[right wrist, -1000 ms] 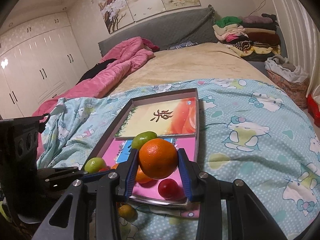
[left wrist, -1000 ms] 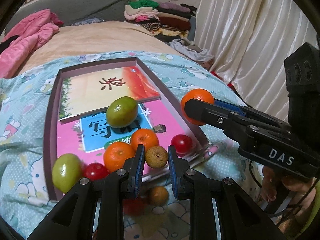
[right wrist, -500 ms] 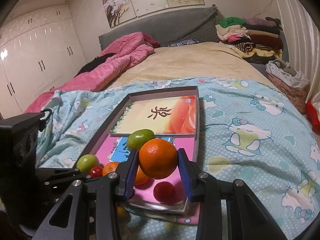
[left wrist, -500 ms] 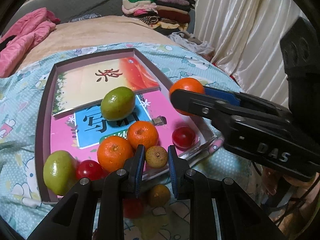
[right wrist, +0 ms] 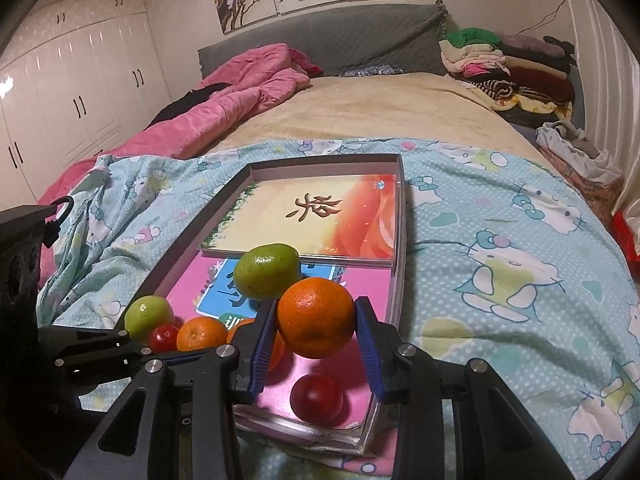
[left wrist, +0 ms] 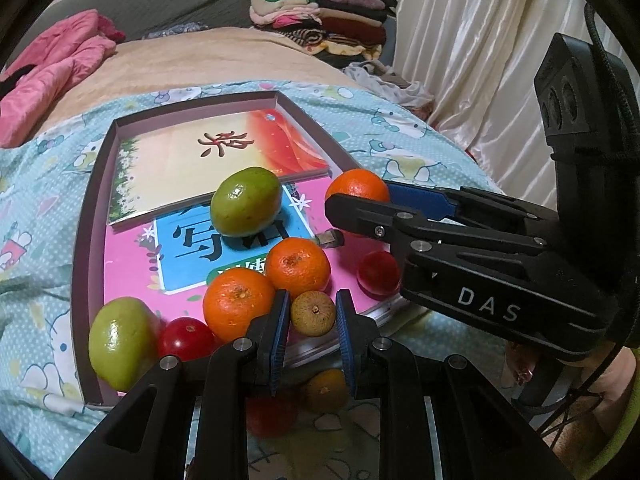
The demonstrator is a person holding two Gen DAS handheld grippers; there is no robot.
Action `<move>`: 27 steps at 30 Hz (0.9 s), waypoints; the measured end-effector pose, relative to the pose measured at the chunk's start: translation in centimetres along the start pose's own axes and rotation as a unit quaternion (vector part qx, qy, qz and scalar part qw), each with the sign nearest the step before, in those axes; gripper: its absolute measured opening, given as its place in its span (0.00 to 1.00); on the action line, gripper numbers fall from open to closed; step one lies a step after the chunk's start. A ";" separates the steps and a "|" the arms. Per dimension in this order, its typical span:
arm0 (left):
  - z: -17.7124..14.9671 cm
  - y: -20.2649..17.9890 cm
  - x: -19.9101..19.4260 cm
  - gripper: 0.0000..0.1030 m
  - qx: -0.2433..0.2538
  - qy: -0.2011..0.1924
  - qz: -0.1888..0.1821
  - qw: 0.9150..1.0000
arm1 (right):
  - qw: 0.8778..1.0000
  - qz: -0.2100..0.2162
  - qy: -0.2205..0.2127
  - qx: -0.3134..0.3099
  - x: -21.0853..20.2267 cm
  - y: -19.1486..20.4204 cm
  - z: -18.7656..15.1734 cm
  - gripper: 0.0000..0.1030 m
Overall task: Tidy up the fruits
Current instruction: 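Carry the orange and kiwi over the tray and lower them, then open both tools to release the orange and kiwi into the tray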
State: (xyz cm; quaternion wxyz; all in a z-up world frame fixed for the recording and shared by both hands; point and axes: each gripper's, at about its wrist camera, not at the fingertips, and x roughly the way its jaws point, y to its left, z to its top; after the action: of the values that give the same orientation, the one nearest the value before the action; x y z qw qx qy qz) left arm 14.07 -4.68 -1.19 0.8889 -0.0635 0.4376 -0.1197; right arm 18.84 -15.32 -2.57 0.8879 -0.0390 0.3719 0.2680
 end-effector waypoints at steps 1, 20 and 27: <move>0.0 0.0 0.0 0.23 0.000 0.000 0.000 1.000 | 1.000 0.000 0.002 0.000 0.1 0.0 0.0 0.38; 0.0 0.1 0.0 0.23 -0.001 0.001 -0.001 1.000 | 0.999 -0.011 0.033 -0.011 1.2 0.4 -0.8 0.38; 0.0 0.3 0.0 0.23 -0.007 0.003 -0.002 1.000 | 1.000 -0.008 0.023 -0.007 0.6 0.2 -0.7 0.38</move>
State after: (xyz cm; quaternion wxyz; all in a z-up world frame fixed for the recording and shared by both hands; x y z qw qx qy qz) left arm 14.13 -4.44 -1.20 0.8868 -0.0703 0.4410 -0.1191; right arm 18.66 -15.06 -3.48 0.8810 -0.0540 0.3901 0.2623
